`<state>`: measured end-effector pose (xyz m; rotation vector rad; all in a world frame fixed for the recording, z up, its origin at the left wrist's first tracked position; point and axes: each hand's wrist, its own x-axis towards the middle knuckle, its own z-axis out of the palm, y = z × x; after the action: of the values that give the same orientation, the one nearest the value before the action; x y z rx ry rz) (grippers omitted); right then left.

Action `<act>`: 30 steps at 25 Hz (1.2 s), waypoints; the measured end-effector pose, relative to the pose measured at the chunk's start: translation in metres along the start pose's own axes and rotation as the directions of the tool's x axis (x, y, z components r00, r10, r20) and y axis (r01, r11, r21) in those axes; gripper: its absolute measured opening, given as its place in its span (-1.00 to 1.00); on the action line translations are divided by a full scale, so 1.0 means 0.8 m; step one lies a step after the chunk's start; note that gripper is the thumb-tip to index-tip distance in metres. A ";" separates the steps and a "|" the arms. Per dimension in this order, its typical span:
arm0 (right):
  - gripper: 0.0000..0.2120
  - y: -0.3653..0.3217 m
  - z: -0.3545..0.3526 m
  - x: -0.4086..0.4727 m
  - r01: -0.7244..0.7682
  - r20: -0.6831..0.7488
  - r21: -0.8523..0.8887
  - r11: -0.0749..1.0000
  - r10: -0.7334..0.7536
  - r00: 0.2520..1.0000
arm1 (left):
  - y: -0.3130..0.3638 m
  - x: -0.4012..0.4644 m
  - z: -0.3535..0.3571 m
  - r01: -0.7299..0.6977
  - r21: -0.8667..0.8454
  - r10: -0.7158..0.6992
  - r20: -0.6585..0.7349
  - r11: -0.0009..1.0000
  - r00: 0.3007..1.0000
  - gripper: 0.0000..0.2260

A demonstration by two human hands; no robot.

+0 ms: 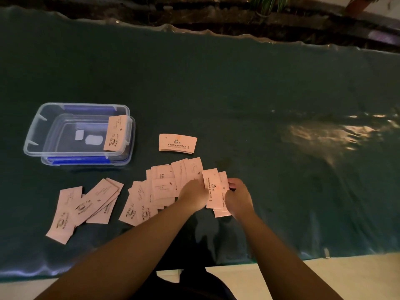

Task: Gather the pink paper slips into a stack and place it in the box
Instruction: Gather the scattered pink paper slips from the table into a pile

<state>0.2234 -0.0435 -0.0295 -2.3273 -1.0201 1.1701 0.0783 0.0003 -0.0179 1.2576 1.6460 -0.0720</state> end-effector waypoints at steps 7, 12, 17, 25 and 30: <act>-0.63 -0.005 0.005 -0.003 -0.036 -0.024 0.023 0.999 0.037 0.999 | 0.009 -0.023 0.036 -0.065 -0.051 0.061 -0.070 0.997 0.996 -0.58; -0.60 -0.004 0.006 -0.007 -0.116 -0.027 0.099 0.988 0.119 0.993 | 0.009 -0.027 0.042 -0.066 -0.159 0.062 -0.027 0.985 0.998 -0.51; -0.76 -0.007 -0.001 -0.012 -0.176 0.037 0.235 0.956 0.172 0.984 | -0.005 -0.028 0.039 -0.094 -0.280 0.112 0.049 0.955 0.993 -0.48; -0.83 -0.050 0.001 -0.010 -0.172 0.117 0.327 0.929 0.141 0.983 | -0.025 -0.032 -0.001 -0.173 -0.226 0.144 -0.140 0.959 0.980 -0.62; -0.86 -0.085 0.022 0.000 -0.205 0.172 0.357 0.911 0.151 0.973 | -0.044 -0.025 -0.038 -0.094 -0.227 0.029 -0.273 0.969 0.961 -0.67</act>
<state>0.1789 0.0029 -0.0011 -2.0877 -0.5672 1.4720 0.0306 -0.0119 -0.0055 1.1697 1.7821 0.3408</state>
